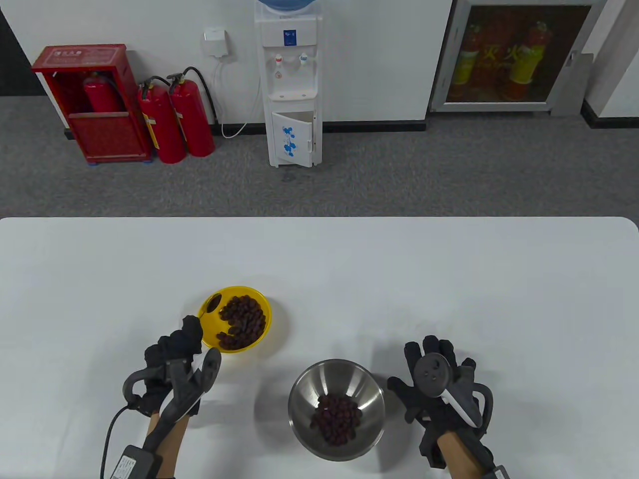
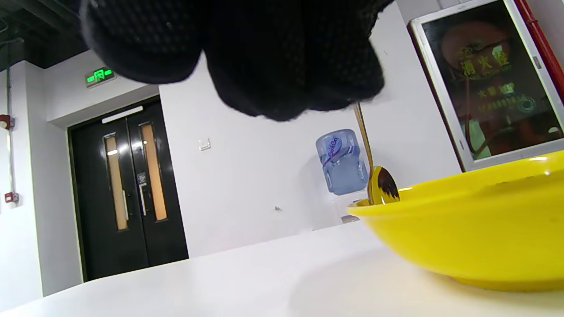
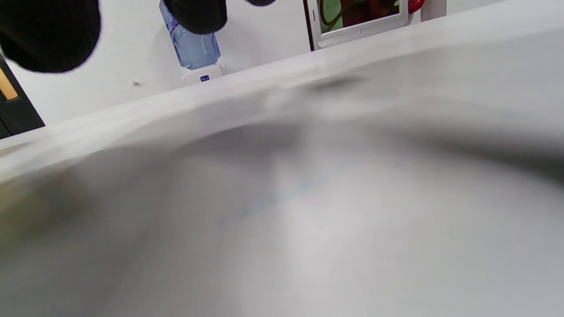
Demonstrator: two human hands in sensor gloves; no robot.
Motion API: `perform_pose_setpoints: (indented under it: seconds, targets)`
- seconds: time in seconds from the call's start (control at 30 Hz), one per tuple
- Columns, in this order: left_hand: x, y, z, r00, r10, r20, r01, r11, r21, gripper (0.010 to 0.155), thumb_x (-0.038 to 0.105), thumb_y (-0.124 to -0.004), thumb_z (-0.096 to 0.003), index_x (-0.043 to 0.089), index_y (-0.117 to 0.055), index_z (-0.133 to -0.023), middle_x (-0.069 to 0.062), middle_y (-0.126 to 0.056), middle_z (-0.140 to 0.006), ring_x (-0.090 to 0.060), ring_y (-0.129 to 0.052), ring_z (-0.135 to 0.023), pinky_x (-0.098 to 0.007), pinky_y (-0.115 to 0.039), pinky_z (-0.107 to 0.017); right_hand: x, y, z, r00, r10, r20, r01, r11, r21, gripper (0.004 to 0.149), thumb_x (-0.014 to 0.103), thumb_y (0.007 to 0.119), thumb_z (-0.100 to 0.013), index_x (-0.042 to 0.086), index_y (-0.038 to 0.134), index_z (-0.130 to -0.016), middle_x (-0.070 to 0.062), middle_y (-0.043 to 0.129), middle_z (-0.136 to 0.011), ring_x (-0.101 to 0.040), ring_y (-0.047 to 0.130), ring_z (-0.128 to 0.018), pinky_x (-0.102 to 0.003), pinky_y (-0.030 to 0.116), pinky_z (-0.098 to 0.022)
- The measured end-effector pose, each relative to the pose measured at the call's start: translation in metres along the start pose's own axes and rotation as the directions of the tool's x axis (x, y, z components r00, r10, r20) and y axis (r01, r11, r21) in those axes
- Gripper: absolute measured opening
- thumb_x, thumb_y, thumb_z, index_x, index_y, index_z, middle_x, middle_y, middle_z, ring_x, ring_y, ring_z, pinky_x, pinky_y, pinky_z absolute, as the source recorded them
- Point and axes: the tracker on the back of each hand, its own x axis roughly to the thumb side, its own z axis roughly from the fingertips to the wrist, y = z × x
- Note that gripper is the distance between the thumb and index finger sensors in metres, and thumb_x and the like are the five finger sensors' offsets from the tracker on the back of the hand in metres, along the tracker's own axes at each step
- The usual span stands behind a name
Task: Scoop dry cranberries into mixing bowl using steel spoon
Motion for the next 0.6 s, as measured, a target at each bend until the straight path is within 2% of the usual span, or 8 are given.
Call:
perform_pose_setpoints:
  seconds: [0.07,0.17,0.23,0.33,0.4,0.43,0.47,0.6]
  targets:
    - [0.002,0.0,-0.001,1.0,-0.003,0.008,0.003,1.0,-0.027,0.046,0.04,-0.064,-0.0486,0.031,-0.068,-0.093,0.01,-0.098,-0.063,-0.016,-0.101,-0.036,-0.041,-0.087,-0.042,-0.001,0.0,-0.001,1.0,-0.011,-0.004,0.011,1.0,0.004,0.083,0.073,0.069,-0.039,0.037,0.04,-0.108,0.003,0.016,-0.115,-0.028,0.017,-0.11,-0.07,0.015,-0.07]
    - [0.0,-0.001,-0.003,0.996,0.085,0.003,-0.085,0.992,-0.092,0.045,0.041,-0.067,-0.048,0.03,-0.072,-0.091,0.009,-0.102,-0.057,-0.016,-0.102,-0.03,-0.04,-0.089,-0.038,-0.001,0.0,0.0,1.0,-0.014,-0.005,0.014,1.0,0.004,0.083,0.073,0.069,-0.039,0.037,0.04,-0.107,0.003,0.016,-0.115,-0.028,0.017,-0.11,-0.07,0.015,-0.07]
    - [-0.006,-0.002,-0.006,0.975,0.218,-0.043,-0.222,0.961,-0.165,0.045,0.04,-0.069,-0.0478,0.027,-0.075,-0.09,0.007,-0.104,-0.052,-0.016,-0.102,-0.025,-0.041,-0.089,-0.034,-0.001,0.0,-0.001,1.0,-0.015,-0.002,0.015,1.0,0.003,0.083,0.073,0.069,-0.039,0.037,0.04,-0.108,0.003,0.016,-0.115,-0.028,0.017,-0.11,-0.07,0.016,-0.07]
    - [-0.018,0.0,-0.01,0.946,0.303,-0.114,-0.323,0.911,-0.257,0.045,0.04,-0.07,-0.0479,0.026,-0.078,-0.09,0.007,-0.106,-0.045,-0.014,-0.101,-0.017,-0.038,-0.091,-0.027,-0.001,0.0,-0.001,1.0,-0.011,0.003,0.011,1.0,0.001,0.083,0.073,0.069,-0.039,0.037,0.04,-0.108,0.003,0.017,-0.115,-0.028,0.017,-0.11,-0.07,0.016,-0.07]
    - [-0.032,-0.003,-0.011,0.836,0.445,-0.322,-0.537,0.785,-0.31,0.044,0.039,-0.073,-0.0474,0.023,-0.082,-0.088,0.006,-0.107,-0.04,-0.012,-0.101,-0.011,-0.038,-0.092,-0.021,-0.001,0.0,-0.001,1.0,-0.011,0.006,0.011,1.0,0.001,0.083,0.073,0.069,-0.039,0.037,0.04,-0.108,0.003,0.017,-0.115,-0.028,0.017,-0.11,-0.07,0.016,-0.07]
    - [-0.037,-0.007,-0.011,0.763,0.501,-0.408,-0.635,0.696,-0.335,0.044,0.039,-0.073,-0.0476,0.022,-0.083,-0.088,0.006,-0.108,-0.039,-0.012,-0.102,-0.01,-0.038,-0.092,-0.019,-0.001,0.0,-0.001,1.0,-0.01,0.006,0.01,1.0,0.002,0.083,0.073,0.069,-0.039,0.037,0.04,-0.108,0.003,0.017,-0.115,-0.028,0.017,-0.11,-0.07,0.016,-0.07]
    - [-0.041,-0.014,-0.009,0.673,0.546,-0.5,-0.734,0.578,-0.357,0.045,0.038,-0.074,-0.0479,0.02,-0.083,-0.088,0.005,-0.108,-0.038,-0.012,-0.102,-0.009,-0.038,-0.092,-0.017,-0.001,0.0,-0.001,1.0,-0.01,0.006,0.01,1.0,0.003,0.083,0.073,0.069,-0.039,0.037,0.04,-0.108,0.003,0.016,-0.115,-0.028,0.017,-0.11,-0.07,0.016,-0.07]
    - [-0.044,-0.045,-0.002,0.443,0.604,-0.663,-0.896,0.28,-0.344,0.046,0.039,-0.073,-0.0482,0.017,-0.083,-0.088,0.007,-0.109,-0.038,-0.008,-0.103,-0.007,-0.035,-0.093,-0.014,0.0,0.001,-0.001,1.0,-0.008,0.009,0.008,1.0,0.003,0.083,0.073,0.069,-0.039,0.037,0.04,-0.108,0.003,0.017,-0.115,-0.028,0.017,-0.11,-0.07,0.016,-0.07]
